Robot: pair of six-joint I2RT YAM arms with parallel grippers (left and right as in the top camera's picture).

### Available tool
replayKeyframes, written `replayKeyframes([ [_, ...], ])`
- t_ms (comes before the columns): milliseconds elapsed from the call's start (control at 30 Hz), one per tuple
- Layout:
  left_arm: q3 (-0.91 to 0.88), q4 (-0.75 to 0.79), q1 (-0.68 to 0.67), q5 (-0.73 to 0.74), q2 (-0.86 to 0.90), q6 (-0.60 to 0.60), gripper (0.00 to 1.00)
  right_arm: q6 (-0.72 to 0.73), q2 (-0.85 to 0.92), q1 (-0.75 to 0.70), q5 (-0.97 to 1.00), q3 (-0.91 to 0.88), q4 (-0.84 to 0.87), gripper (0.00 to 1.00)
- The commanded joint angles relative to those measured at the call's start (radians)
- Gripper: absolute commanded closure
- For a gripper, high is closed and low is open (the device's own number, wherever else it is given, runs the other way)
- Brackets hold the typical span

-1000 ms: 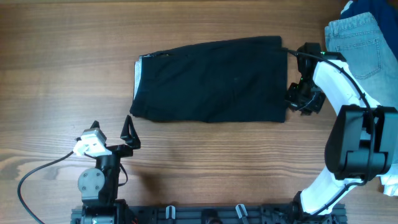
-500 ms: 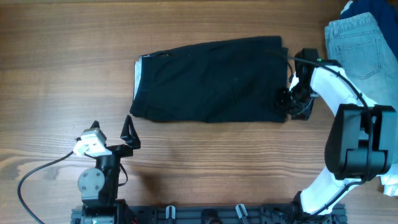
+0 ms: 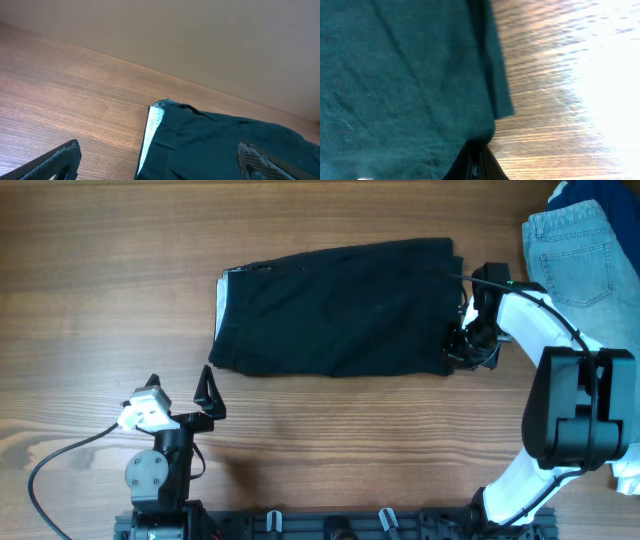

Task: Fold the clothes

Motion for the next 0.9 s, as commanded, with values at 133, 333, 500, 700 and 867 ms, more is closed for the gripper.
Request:
replayKeyframes([
  [133,-0.002,-0.008,-0.006,0.013,-0.005,0.023,0.0,0.152,-0.074,-0.001,0.255,0.033,-0.1,0.96],
  [333,-0.002,-0.008,-0.006,0.012,-0.005,0.023,0.0,0.162,-0.147,-0.001,0.263,0.043,-0.109,0.68],
  [500,-0.002,-0.008,-0.006,0.012,-0.005,0.023,0.0,0.171,-0.151,-0.001,0.244,0.044,-0.109,0.57],
  [700,-0.002,-0.008,-0.006,0.012,-0.005,0.023,0.0,0.063,-0.169,-0.001,0.016,0.061,-0.043,0.14],
  [867,-0.002,-0.006,-0.006,0.036,-0.005,0.011,0.0,0.019,-0.182,0.0,-0.126,0.092,0.016,0.04],
])
